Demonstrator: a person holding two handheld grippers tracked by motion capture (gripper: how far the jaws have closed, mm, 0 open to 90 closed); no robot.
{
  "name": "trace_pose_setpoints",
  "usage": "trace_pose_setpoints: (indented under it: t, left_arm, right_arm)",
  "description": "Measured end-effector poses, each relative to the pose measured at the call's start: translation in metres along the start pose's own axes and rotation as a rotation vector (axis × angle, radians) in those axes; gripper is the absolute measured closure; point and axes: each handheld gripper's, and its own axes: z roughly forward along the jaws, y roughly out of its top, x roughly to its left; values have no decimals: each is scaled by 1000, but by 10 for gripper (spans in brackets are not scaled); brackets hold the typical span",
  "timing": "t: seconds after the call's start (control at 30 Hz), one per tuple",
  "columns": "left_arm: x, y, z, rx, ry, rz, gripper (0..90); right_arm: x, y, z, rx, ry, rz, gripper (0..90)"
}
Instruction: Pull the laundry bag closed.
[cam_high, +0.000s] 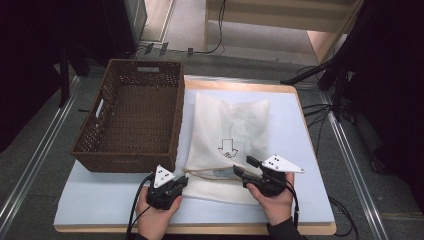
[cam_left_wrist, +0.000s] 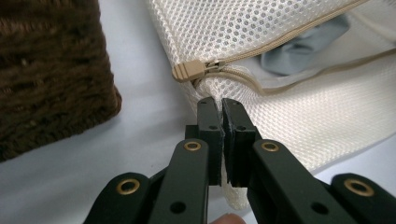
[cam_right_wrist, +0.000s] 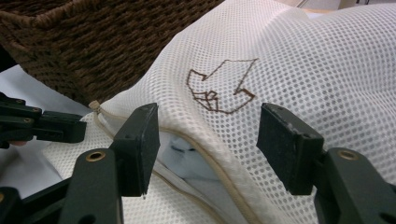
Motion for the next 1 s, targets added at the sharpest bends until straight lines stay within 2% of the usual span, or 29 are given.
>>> trace_pose_setpoints:
  t: [0.23, 0.37, 0.43, 0.6, 0.83, 1.0]
  left_arm:
    - [-9, 3, -5, -33, -15, 25, 876]
    - [-9, 2, -5, -34, -17, 20, 877]
    - [-9, 2, -5, -38, -18, 19, 876]
    - [-9, 2, -7, -42, -18, 17, 876]
    - [-6, 2, -8, -46, -22, 5, 876]
    - [-8, 2, -8, -53, -34, 9, 876]
  right_arm:
    - [12, 4, -1, -12, 47, -19, 515]
    - [22, 5, 1, -12, 48, -37, 603]
    - [27, 4, 0, -31, 20, -54, 641]
    - [31, 7, -2, -40, -11, -50, 625]
    - [23, 0, 0, 35, -25, -38, 659]
    - [12, -14, 16, 102, -36, -8, 683]
